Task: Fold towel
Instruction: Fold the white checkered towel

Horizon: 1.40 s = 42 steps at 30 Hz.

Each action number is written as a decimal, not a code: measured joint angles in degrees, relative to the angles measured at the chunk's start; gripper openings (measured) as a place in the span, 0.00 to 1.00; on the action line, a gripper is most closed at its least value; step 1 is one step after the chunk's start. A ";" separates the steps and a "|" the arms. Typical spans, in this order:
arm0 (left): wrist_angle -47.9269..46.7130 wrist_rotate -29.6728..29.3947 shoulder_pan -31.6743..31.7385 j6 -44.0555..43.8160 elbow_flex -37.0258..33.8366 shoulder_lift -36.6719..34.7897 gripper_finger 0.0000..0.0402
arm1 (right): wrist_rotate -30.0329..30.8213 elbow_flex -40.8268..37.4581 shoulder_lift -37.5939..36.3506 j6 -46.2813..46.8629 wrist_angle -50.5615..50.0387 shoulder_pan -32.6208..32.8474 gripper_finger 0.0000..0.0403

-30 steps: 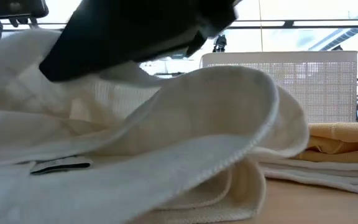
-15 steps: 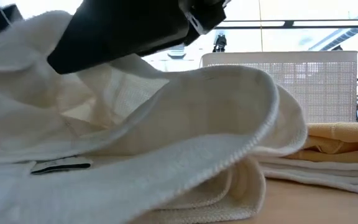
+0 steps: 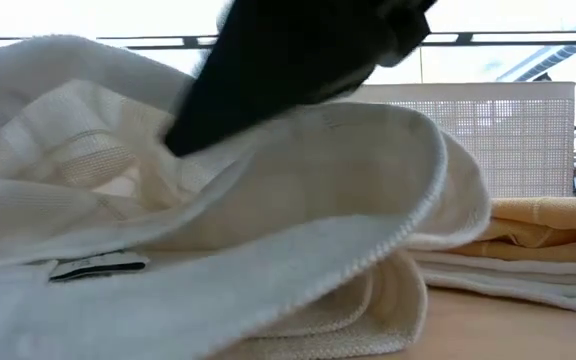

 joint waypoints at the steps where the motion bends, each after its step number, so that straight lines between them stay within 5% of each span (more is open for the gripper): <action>1: -0.28 -2.13 -0.84 -0.13 1.03 0.00 0.09 | 0.21 0.00 -0.29 1.50 -1.68 -0.06 0.30; 7: 0.56 -29.06 -4.27 1.14 5.08 0.19 0.09 | 0.92 0.00 -1.56 7.11 -10.89 -0.10 0.35; 9: 2.12 -32.72 -3.93 2.90 5.24 0.82 0.09 | -0.31 -0.09 -1.35 7.09 -11.59 -0.10 0.36; 19: 8.62 -26.39 2.87 4.99 4.44 9.41 0.25 | -3.07 -0.26 0.13 9.99 -10.91 -0.02 0.34; 23: 4.30 -18.86 5.23 0.85 5.14 11.06 0.25 | 1.27 -0.28 -1.33 9.95 -16.53 0.64 0.17; 26: -4.34 -18.77 4.95 4.58 8.39 9.24 0.12 | 4.90 -0.28 -5.89 9.98 -25.06 1.40 0.03; 28: -14.96 -19.23 4.60 5.27 13.12 7.36 0.04 | 6.80 -0.15 -9.09 11.69 -29.75 1.77 0.03; 35: -50.47 -28.17 4.07 6.19 36.06 4.86 0.01 | 13.01 -0.16 -20.93 6.74 -31.79 3.12 0.01; 42: -51.13 -33.61 4.01 27.15 56.34 3.01 0.01 | 16.54 0.10 -31.66 -0.46 -30.97 4.68 0.00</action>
